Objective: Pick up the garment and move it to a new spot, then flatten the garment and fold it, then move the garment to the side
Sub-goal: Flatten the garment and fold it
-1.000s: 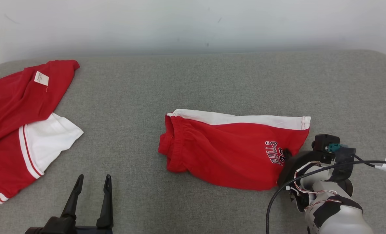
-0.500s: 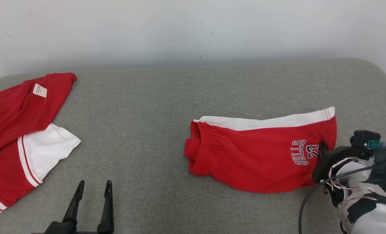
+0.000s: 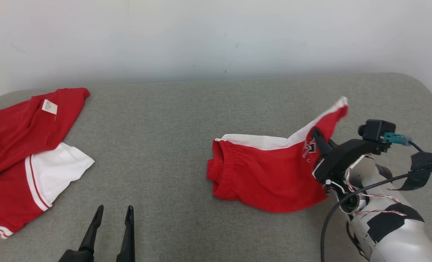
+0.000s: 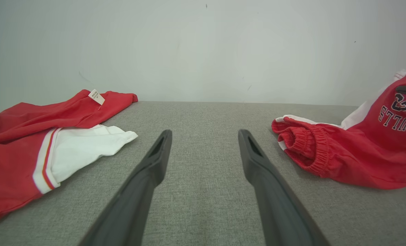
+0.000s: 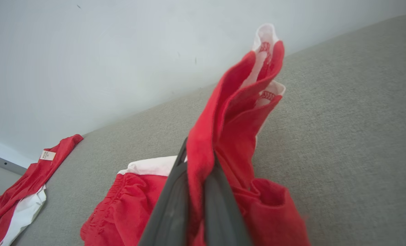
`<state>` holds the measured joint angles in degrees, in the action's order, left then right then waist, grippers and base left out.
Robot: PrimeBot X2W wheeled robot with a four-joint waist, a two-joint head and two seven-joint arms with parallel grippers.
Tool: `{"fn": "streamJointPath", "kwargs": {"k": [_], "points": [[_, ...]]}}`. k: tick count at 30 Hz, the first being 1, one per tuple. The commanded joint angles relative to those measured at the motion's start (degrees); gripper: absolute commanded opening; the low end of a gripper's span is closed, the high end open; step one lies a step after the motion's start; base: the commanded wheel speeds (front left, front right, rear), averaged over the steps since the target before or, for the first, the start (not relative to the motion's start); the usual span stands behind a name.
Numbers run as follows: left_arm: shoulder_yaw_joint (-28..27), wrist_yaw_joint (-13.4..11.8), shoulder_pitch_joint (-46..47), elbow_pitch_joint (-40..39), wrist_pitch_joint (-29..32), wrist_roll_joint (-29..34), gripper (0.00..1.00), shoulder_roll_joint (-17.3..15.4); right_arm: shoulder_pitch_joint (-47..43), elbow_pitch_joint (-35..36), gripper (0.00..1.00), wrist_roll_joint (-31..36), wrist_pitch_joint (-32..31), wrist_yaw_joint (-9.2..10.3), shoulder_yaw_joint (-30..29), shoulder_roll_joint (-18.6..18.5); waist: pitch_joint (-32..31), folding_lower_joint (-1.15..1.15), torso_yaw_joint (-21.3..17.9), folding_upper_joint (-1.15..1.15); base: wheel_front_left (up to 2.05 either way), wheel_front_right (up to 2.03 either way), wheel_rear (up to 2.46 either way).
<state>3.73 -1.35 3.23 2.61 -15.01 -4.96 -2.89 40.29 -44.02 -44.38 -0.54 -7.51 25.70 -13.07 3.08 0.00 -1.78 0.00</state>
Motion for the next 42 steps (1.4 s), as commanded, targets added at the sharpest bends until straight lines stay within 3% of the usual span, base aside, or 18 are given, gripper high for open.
{"fn": "streamJointPath", "kwargs": {"k": [1, 12, 27, 28, 29, 30, 36, 42], "points": [[0.1, -0.1, -0.7, 0.2, -0.2, -0.5, 1.0, 0.0, -0.9, 1.4, 0.0, -1.0, -0.4, 0.04, 1.2, 0.0, 0.0, 0.0, 0.8, 0.0, 0.0, 0.0, 0.0], [1.9, -0.6, 0.2, 0.5, -0.2, -1.4, 1.0, 0.0, -1.9, 7.0, 0.0, -4.7, -2.2, 0.04, 6.2, 1.4, 0.6, 0.0, 4.7, 0.0, 0.0, 0.0, 0.0], [4.2, -1.3, 1.8, 1.4, -0.2, -2.0, 1.0, 0.0, 1.3, -1.5, 0.0, -4.8, -3.4, 0.04, 10.2, 5.7, 1.7, 0.0, 7.1, 0.0, 0.0, 0.0, 0.0], [4.2, -1.3, 1.8, 1.5, -0.2, -2.0, 1.0, 0.0, 1.4, -2.0, 0.35, -4.8, -3.2, 0.04, 10.4, 5.9, 1.6, 0.0, 7.2, 0.0, 0.0, 0.0, 0.0], [4.2, -1.4, 1.8, 1.5, -0.2, -2.0, 1.0, 0.0, 1.3, -2.3, 0.93, -5.0, -2.8, 0.04, 10.5, 6.0, 1.5, 0.0, 7.2, 0.0, 0.0, 0.0, 0.0], [4.1, -1.4, 1.7, 1.6, -0.2, -2.0, 1.0, 0.0, 1.3, -2.6, 1.0, -5.0, -2.5, 0.03, 10.7, 6.2, 1.5, 0.0, 7.2, 0.0, 0.0, 0.0, 0.0], [3.0, -1.4, 0.5, 1.5, -0.2, -1.7, 1.0, 0.0, 1.4, 1.4, 1.0, -6.5, 2.5, 0.04, 11.3, 4.9, 0.7, 0.0, 6.5, 0.0, 0.0, 0.0, 0.0], [2.3, -1.2, -0.2, 0.9, -0.2, -1.4, 1.0, 0.0, -0.2, 7.4, 1.0, -7.5, 7.0, 0.04, 9.6, 0.9, 0.5, 0.0, 5.3, 0.0, 0.0, 0.0, 0.0]]}}
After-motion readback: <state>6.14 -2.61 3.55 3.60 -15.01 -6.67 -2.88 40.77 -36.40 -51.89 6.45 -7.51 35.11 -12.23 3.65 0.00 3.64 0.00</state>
